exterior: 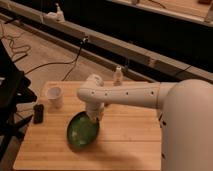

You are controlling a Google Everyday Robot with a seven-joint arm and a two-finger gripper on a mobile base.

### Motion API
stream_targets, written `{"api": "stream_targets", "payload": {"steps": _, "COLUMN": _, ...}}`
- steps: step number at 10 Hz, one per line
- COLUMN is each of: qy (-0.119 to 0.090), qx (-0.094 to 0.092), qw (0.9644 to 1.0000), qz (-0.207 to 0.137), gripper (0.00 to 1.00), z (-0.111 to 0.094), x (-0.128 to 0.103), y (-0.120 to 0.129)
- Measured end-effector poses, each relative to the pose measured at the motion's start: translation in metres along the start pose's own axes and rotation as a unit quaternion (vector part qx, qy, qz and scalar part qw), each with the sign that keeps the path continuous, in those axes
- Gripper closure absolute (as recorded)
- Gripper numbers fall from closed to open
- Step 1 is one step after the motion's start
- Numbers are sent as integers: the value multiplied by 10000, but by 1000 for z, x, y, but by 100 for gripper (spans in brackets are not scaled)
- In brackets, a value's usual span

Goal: Drag the ceramic bowl in a circle

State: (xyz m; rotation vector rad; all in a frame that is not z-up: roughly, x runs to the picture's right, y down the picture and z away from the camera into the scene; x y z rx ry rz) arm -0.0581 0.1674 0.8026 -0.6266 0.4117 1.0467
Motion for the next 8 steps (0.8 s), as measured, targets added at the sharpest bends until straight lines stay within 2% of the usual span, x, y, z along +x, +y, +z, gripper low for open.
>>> {"api": "stream_targets", "payload": {"steps": 2, "qy": -50, "qx": -227, "qw": 9990, "qz": -389, "gripper": 100, "z": 4, "x": -11, "y": 33}}
{"api": "stream_targets", "payload": {"steps": 3, "qy": -19, "qx": -316, "qw": 9982, "qz": -515, "gripper": 100, "z": 8, "x": -7, "y": 44}}
{"api": "stream_targets", "payload": {"steps": 4, "qy": 78, "qx": -446, "qw": 9968, "qz": -652, "gripper": 100, "z": 15, "x": 6, "y": 54}}
{"api": "stream_targets", "payload": {"steps": 6, "qy": 144, "qx": -597, "qw": 9958, "qz": -681, "gripper": 100, "z": 22, "x": 28, "y": 56}}
{"api": "stream_targets", "payload": {"steps": 8, "qy": 142, "qx": -631, "qw": 9970, "qz": -423, "gripper": 96, "z": 22, "x": 47, "y": 36}}
